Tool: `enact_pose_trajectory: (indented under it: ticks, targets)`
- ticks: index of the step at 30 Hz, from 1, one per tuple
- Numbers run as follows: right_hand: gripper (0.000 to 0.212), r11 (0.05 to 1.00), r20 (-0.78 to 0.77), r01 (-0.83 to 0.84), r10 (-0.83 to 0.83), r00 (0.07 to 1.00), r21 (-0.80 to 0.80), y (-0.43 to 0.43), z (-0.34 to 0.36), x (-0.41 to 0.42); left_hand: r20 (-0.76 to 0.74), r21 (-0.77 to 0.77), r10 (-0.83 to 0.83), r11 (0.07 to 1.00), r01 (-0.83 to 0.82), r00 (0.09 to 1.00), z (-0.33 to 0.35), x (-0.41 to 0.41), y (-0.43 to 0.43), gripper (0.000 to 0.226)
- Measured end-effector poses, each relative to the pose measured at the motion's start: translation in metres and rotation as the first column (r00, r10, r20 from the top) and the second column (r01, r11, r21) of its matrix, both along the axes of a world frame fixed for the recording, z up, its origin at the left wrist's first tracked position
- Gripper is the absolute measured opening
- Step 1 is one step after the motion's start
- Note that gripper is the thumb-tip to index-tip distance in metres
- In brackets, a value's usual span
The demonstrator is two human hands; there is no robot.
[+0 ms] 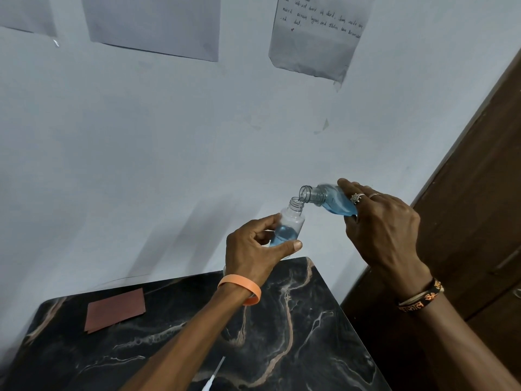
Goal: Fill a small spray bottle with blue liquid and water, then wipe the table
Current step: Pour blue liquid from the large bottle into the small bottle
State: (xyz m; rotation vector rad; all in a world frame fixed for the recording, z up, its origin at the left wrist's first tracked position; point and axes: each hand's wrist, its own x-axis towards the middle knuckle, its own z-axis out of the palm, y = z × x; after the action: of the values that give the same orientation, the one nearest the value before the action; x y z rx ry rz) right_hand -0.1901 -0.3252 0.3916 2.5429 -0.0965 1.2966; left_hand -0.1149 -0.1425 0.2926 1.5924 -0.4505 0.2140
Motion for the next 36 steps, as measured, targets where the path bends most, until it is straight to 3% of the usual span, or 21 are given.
enact_pose_trajectory:
  ticks: [11, 16, 36]
  targets:
    - [0.063, 1.000, 0.006, -0.011, 0.010, 1.000, 0.014, -0.0007, -0.0004, -0.0011, 0.020, 0.019, -0.002, 1.000, 0.001, 1.000, 0.0020, -0.0010, 0.0007, 0.047]
    - [0.062, 1.000, 0.000, -0.006, 0.006, 1.000, 0.008, -0.0006, 0.0004, -0.0014, 0.014, -0.001, 0.003, 1.000, -0.003, 1.000, 0.0019, -0.0017, -0.0001, 0.058]
    - [0.062, 1.000, -0.023, 0.008, -0.008, 1.000, 0.012, -0.0003, 0.0016, -0.0017, 0.034, -0.022, -0.004, 1.000, 0.004, 0.999, 0.0013, -0.0020, -0.0005, 0.059]
